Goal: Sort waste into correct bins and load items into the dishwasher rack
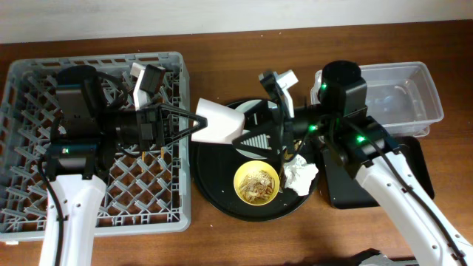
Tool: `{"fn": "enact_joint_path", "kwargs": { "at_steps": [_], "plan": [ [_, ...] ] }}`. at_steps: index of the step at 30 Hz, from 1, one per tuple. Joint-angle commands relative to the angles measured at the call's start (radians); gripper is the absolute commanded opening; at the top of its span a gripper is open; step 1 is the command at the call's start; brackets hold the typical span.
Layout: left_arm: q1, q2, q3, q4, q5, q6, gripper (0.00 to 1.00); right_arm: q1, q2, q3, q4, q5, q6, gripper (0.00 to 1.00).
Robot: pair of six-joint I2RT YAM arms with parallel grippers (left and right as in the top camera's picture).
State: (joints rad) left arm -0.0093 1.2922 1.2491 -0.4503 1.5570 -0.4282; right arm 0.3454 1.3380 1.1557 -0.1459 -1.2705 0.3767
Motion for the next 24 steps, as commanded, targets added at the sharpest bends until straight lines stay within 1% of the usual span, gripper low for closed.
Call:
{"fn": "enact_joint_path", "kwargs": {
  "at_steps": [1, 2, 3, 4, 5, 6, 8, 9, 10, 11, 12, 13, 14, 15, 16, 17, 18, 20, 21, 22, 23, 24],
  "plan": [
    [-0.004, -0.031, 0.009, 0.001, 0.017, 0.002, 0.00, 0.064, -0.012, 0.019, 0.016, 0.142, 0.032, 0.81],
    [-0.004, -0.039, 0.009, 0.001, 0.017, 0.002, 0.00, 0.080, -0.011, 0.019, 0.017, 0.182, 0.032, 0.79],
    [-0.004, -0.046, 0.009, 0.001, 0.017, 0.002, 0.00, 0.087, -0.011, 0.019, 0.028, 0.187, 0.032, 0.71],
    [-0.004, -0.047, 0.009, 0.001, 0.017, 0.002, 0.00, 0.086, -0.011, 0.019, 0.033, 0.187, 0.032, 0.61],
    [-0.004, -0.047, 0.009, 0.001, 0.017, 0.002, 0.00, 0.086, -0.011, 0.019, 0.043, 0.187, 0.032, 0.44],
    [-0.004, -0.047, 0.009, 0.001, 0.017, 0.002, 0.00, 0.086, -0.011, 0.019, 0.056, 0.187, 0.032, 0.41],
    [-0.003, -0.047, 0.009, 0.001, 0.014, 0.002, 0.00, 0.085, -0.011, 0.019, 0.073, 0.188, 0.033, 0.41],
    [-0.003, -0.047, 0.009, 0.002, -0.014, 0.002, 0.09, 0.085, -0.011, 0.019, 0.069, 0.192, 0.054, 0.36],
    [0.008, -0.047, 0.009, 0.006, -0.062, 0.002, 0.27, 0.085, -0.011, 0.019, 0.066, 0.197, 0.056, 0.35],
    [0.037, -0.047, 0.009, 0.006, -0.119, 0.002, 0.51, 0.085, -0.011, 0.019, 0.064, 0.231, 0.085, 0.34],
    [0.066, -0.047, 0.009, 0.006, -0.158, 0.002, 0.67, 0.085, -0.011, 0.019, 0.054, 0.276, 0.099, 0.34],
    [0.137, -0.047, 0.008, 0.005, -0.251, 0.003, 0.76, 0.085, -0.011, 0.019, -0.003, 0.362, 0.103, 0.34],
    [0.191, -0.047, 0.008, 0.003, -0.317, 0.003, 0.77, 0.085, -0.011, 0.020, -0.083, 0.461, 0.085, 0.34],
    [0.230, -0.047, 0.008, -0.003, -0.356, 0.003, 0.82, 0.085, -0.011, 0.030, -0.149, 0.547, 0.062, 0.34],
    [0.285, -0.047, 0.008, -0.042, -0.402, 0.003, 0.94, 0.086, -0.006, 0.086, -0.280, 0.715, 0.002, 0.35],
    [0.312, -0.047, 0.008, -0.086, -0.440, 0.011, 0.95, 0.087, 0.014, 0.169, -0.389, 0.821, -0.039, 0.35],
    [0.323, -0.047, 0.008, -0.124, -0.496, 0.012, 0.96, 0.089, 0.063, 0.305, -0.533, 0.911, -0.091, 0.35],
    [0.327, -0.047, 0.008, -0.196, -0.632, 0.014, 0.99, 0.134, 0.294, 0.698, -0.834, 1.030, -0.210, 0.35],
    [0.327, -0.047, 0.008, -0.217, -0.687, 0.014, 0.99, 0.170, 0.390, 0.827, -0.894, 1.059, -0.249, 0.35],
    [0.327, -0.047, 0.008, -0.249, -0.779, 0.016, 0.99, 0.207, 0.468, 0.925, -0.922, 1.113, -0.260, 0.34],
    [0.327, -0.047, 0.008, -0.321, -0.966, 0.033, 0.99, 0.266, 0.572, 1.016, -0.920, 1.167, -0.269, 0.34],
    [0.327, -0.047, 0.008, -0.396, -1.140, 0.033, 0.99, 0.312, 0.649, 1.027, -0.868, 1.178, -0.286, 0.35]
  ]
}}
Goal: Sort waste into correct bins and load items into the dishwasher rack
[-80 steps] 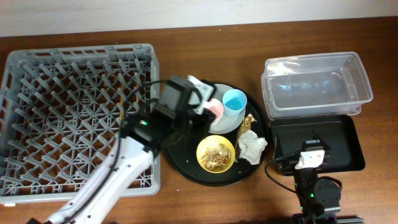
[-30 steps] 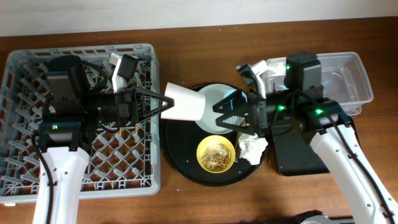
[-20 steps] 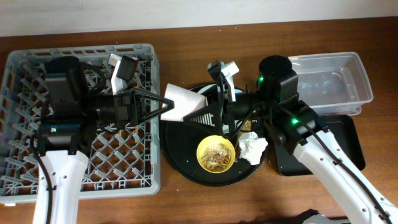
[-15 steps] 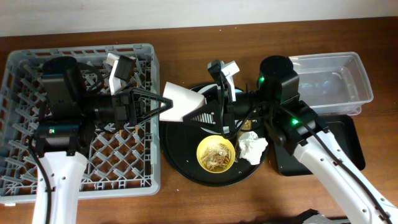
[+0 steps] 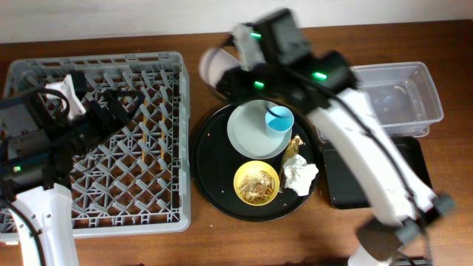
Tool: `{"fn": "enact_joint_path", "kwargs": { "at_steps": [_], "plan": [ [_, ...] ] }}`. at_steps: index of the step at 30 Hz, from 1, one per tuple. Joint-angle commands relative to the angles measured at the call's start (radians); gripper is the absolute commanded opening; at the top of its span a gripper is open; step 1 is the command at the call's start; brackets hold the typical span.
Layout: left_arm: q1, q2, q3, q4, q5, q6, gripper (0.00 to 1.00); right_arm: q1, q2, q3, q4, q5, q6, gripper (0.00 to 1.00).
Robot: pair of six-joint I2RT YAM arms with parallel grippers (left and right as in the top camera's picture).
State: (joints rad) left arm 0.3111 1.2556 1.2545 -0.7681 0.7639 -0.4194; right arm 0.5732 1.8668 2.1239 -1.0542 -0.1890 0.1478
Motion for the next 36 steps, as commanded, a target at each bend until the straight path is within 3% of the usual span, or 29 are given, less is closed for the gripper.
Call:
{"fn": "enact_joint_path", "kwargs": {
  "at_steps": [1, 3, 6, 12, 13, 16, 18, 20, 23, 25, 26, 28, 29, 32, 36],
  "plan": [
    [0.006, -0.010, 0.003, -0.139, -0.470, 0.024, 0.99, 0.106, 0.161, 0.059, 0.072, 0.097, -0.076, 0.34],
    [0.006, -0.010, 0.003, -0.302, -0.758, 0.024, 0.99, 0.159, 0.286, 0.059, 0.182, 0.101, -0.141, 0.35],
    [0.006, -0.010, 0.003, -0.419, -0.768, 0.024, 0.99, 0.180, 0.397, 0.059, 0.280, 0.104, -0.141, 0.35],
    [0.006, -0.010, 0.003, -0.431, -0.768, 0.024, 0.99, 0.187, 0.452, 0.056, 0.311, 0.104, -0.140, 0.35],
    [0.006, -0.010, 0.003, -0.431, -0.768, 0.024, 0.99, 0.187, 0.452, 0.052, 0.307, 0.105, -0.141, 0.38],
    [0.006, -0.010, 0.003, -0.430, -0.768, 0.024, 0.99, 0.187, 0.453, 0.051, 0.305, 0.105, -0.141, 0.68],
    [0.006, -0.010, 0.003, -0.430, -0.768, 0.024, 0.99, 0.187, 0.453, 0.051, 0.290, 0.105, -0.141, 0.82],
    [0.006, -0.010, 0.003, -0.430, -0.768, 0.024, 0.99, 0.185, 0.448, 0.055, 0.284, 0.111, -0.141, 0.85],
    [0.006, -0.010, 0.003, -0.431, -0.757, 0.024, 0.99, 0.156, 0.303, 0.055, 0.220, 0.124, -0.141, 0.84],
    [0.006, -0.010, 0.003, -0.441, -0.697, 0.029, 0.99, 0.062, 0.176, 0.055, -0.038, 0.123, -0.140, 0.77],
    [0.006, -0.010, 0.003, -0.442, -0.587, 0.099, 0.99, -0.043, 0.129, 0.055, -0.272, 0.123, -0.142, 0.63],
    [0.000, -0.010, 0.003, -0.458, -0.496, 0.150, 0.99, -0.127, 0.134, 0.046, -0.427, 0.123, -0.179, 0.44],
    [-0.021, -0.010, 0.003, -0.480, -0.473, 0.152, 0.99, -0.166, 0.134, 0.023, -0.479, 0.123, -0.178, 0.42],
    [-0.148, -0.010, 0.003, -0.512, -0.468, 0.152, 0.99, -0.251, 0.134, -0.104, -0.488, 0.122, -0.177, 0.42],
    [-0.224, -0.010, 0.003, -0.497, -0.468, 0.152, 0.99, -0.211, 0.135, -0.348, -0.217, 0.115, -0.210, 0.38]
  ]
}}
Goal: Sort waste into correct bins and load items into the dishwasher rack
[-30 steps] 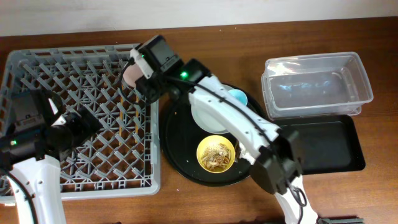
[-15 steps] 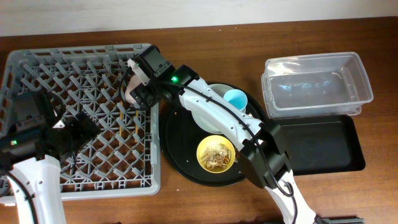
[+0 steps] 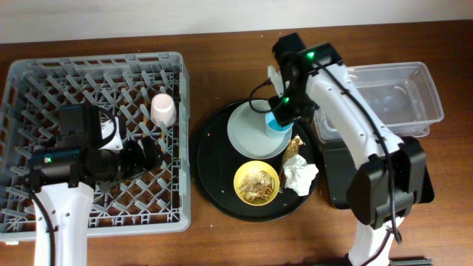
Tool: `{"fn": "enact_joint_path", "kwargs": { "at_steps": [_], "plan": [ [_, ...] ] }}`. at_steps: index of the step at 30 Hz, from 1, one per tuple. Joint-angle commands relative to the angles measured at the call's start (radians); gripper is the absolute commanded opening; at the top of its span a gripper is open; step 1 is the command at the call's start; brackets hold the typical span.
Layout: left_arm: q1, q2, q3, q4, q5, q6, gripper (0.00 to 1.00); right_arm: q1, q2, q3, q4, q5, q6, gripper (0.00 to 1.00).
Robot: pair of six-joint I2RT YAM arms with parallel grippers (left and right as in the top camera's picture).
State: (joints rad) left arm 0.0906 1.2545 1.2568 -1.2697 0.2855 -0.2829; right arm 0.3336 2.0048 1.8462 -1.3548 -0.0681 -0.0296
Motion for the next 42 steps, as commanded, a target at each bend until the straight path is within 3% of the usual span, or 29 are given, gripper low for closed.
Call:
{"fn": "enact_joint_path", "kwargs": {
  "at_steps": [1, 5, 6, 7, 8, 9, 12, 13, 14, 16, 18, 19, 23, 29, 33, 34, 35, 37, 40, 41, 42],
  "plan": [
    [-0.003, -0.009, 0.001, 0.005, 0.007, 0.016, 0.99, 0.049, -0.003, -0.114, 0.160, -0.006, -0.058, 0.38],
    [-0.003, -0.009, 0.001, 0.005, 0.006, 0.016, 0.99, 0.068, -0.003, -0.228, 0.306, -0.006, -0.068, 0.38],
    [-0.003, -0.009, 0.001, 0.005, 0.006, 0.016, 0.99, 0.068, -0.003, -0.246, 0.317, -0.006, -0.068, 0.31],
    [-0.003, -0.009, 0.001, 0.012, 0.007, 0.016, 0.99, 0.068, -0.003, -0.251, 0.323, -0.006, -0.068, 0.15],
    [-0.003, -0.008, 0.001, 0.016, 0.007, 0.016, 0.99, 0.068, -0.003, -0.243, 0.322, -0.006, -0.068, 0.11],
    [-0.003, -0.009, 0.001, 0.016, 0.007, 0.016, 0.99, 0.067, -0.004, -0.190, 0.277, -0.007, -0.068, 0.07],
    [-0.003, -0.009, 0.001, 0.046, 0.012, 0.015, 0.99, 0.064, -0.007, 0.201, 0.006, -0.075, -0.068, 0.04],
    [-0.003, -0.009, 0.001, 0.047, 0.059, 0.016, 0.98, 0.062, -0.007, 0.320, -0.086, -0.113, -0.068, 0.04],
    [-0.003, -0.009, 0.001, 0.066, 0.217, 0.086, 0.99, 0.051, -0.007, 0.452, -0.196, -0.180, -0.068, 0.04],
    [-0.003, -0.009, 0.001, 0.141, 0.719, 0.378, 0.99, 0.002, -0.010, 0.599, -0.344, -0.485, -0.238, 0.04],
    [-0.003, -0.009, 0.001, 0.221, 0.995, 0.495, 0.99, -0.064, -0.052, 0.601, -0.344, -0.864, -0.346, 0.04],
    [-0.003, -0.009, 0.001, 0.278, 1.063, 0.509, 0.99, -0.071, -0.058, 0.601, -0.344, -0.963, -0.359, 0.04],
    [-0.003, -0.009, 0.001, 0.433, 1.133, 0.509, 0.99, 0.023, -0.060, 0.600, -0.344, -1.146, -0.359, 0.04],
    [-0.003, -0.009, 0.001, 0.447, 1.134, 0.517, 0.99, 0.113, -0.059, 0.600, -0.329, -1.230, -0.383, 0.04],
    [-0.003, -0.009, 0.001, 0.457, 1.219, 0.517, 0.99, 0.113, -0.059, 0.600, -0.325, -1.229, -0.386, 0.04],
    [-0.003, -0.009, 0.001, 0.459, 1.219, 0.517, 0.95, 0.113, -0.059, 0.600, -0.325, -1.229, -0.386, 0.04],
    [-0.003, -0.009, 0.001, 0.463, 1.219, 0.517, 0.82, 0.113, -0.059, 0.600, -0.325, -1.229, -0.386, 0.04],
    [-0.003, -0.009, 0.001, 0.472, 1.237, 0.517, 0.66, 0.113, -0.059, 0.600, -0.324, -1.229, -0.386, 0.04],
    [-0.003, -0.009, 0.001, 0.474, 1.246, 0.517, 0.54, 0.113, -0.059, 0.600, -0.321, -1.229, -0.385, 0.06],
    [-0.003, -0.009, 0.001, 0.474, 1.245, 0.517, 0.50, 0.113, -0.059, 0.600, -0.321, -1.229, -0.386, 0.09],
    [-0.003, -0.009, 0.001, 0.478, 1.235, 0.517, 0.45, 0.113, -0.059, 0.600, -0.322, -1.226, -0.385, 0.18]
  ]
}}
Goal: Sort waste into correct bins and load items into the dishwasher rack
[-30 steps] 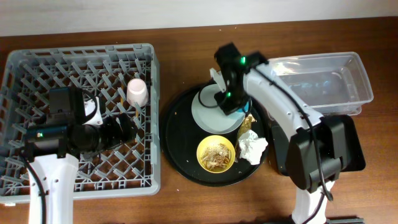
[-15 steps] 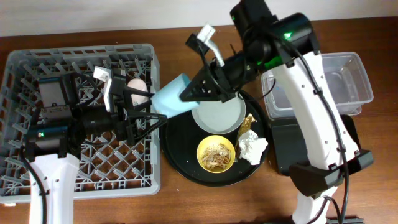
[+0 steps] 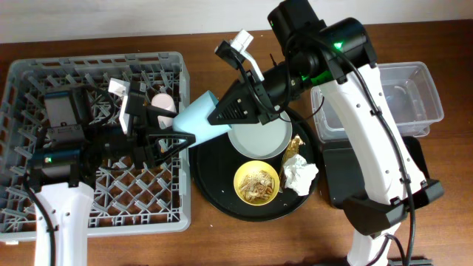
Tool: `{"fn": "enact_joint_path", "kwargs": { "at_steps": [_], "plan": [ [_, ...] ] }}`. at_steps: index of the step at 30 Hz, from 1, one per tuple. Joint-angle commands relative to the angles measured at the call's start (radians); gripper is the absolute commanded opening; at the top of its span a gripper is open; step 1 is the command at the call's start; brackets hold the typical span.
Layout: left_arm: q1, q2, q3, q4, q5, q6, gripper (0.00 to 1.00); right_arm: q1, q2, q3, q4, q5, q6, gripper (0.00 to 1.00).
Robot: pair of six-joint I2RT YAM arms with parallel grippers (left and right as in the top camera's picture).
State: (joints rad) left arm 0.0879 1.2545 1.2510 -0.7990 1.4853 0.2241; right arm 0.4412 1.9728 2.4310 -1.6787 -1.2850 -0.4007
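My right gripper is shut on the rim of a light blue cup, holding it on its side over the right edge of the grey dishwasher rack. My left gripper stands open at the cup's base, one finger on each side of it. A pale pink-white cup sits in the rack just behind. On the round black tray lie a pale plate, a yellow bowl with food scraps, a crumpled white napkin and a gold wrapper.
A clear plastic bin stands at the right, with a flat black bin in front of it, partly under my right arm. The right arm reaches across the tray from the right. The table is brown wood.
The blue cup stood on the plate with my right gripper at it. Now the right gripper holds it at the rack's right edge, and my left gripper has come up open around its base.
First a white cup hung between both grippers at the rack's right edge. Then it was behind the tray at the right arm, the left arm drawn back. Later it sat in the rack while my right gripper was at the blue cup. Now that cup is at the rack's edge.
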Motion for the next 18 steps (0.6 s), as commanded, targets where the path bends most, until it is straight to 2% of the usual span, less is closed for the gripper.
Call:
{"fn": "enact_joint_path", "kwargs": {
  "at_steps": [1, 3, 5, 6, 8, 9, 10, 11, 12, 15, 18],
  "plan": [
    [0.000, -0.009, 0.006, 0.013, -0.014, 0.009, 0.39, 0.003, -0.027, 0.015, 0.002, 0.009, -0.014, 0.25],
    [0.000, -0.009, 0.006, 0.013, -0.149, -0.014, 0.39, -0.011, -0.027, 0.015, -0.001, 0.077, -0.013, 0.51],
    [0.000, -0.009, 0.006, -0.005, -0.378, -0.101, 0.39, -0.048, -0.027, 0.015, -0.020, 0.197, -0.010, 0.58],
    [0.000, -0.009, 0.006, -0.054, -0.501, -0.126, 0.39, -0.079, -0.027, 0.015, -0.020, 0.311, -0.003, 0.68],
    [0.000, -0.009, 0.006, -0.143, -0.722, -0.126, 0.39, -0.109, -0.027, 0.015, -0.020, 0.512, 0.061, 0.78],
    [0.000, -0.009, 0.006, -0.180, -0.847, -0.133, 0.39, -0.117, -0.027, 0.015, -0.020, 0.658, 0.109, 0.99],
    [0.000, -0.009, 0.006, -0.198, -0.937, -0.167, 0.39, -0.122, -0.024, 0.015, -0.020, 0.776, 0.145, 0.99],
    [0.000, -0.009, 0.006, -0.223, -1.098, -0.235, 0.39, -0.122, -0.019, 0.013, -0.020, 0.937, 0.174, 0.99],
    [0.000, -0.009, 0.006, -0.235, -1.192, -0.285, 0.39, -0.122, -0.019, 0.013, -0.020, 0.979, 0.174, 0.99],
    [0.000, -0.008, 0.006, -0.243, -1.221, -0.360, 0.39, -0.122, -0.019, 0.013, -0.019, 1.033, 0.174, 0.99],
    [0.000, -0.002, 0.006, -0.248, -1.221, -0.370, 0.39, -0.122, -0.019, 0.013, -0.019, 1.032, 0.174, 0.99]
  ]
}}
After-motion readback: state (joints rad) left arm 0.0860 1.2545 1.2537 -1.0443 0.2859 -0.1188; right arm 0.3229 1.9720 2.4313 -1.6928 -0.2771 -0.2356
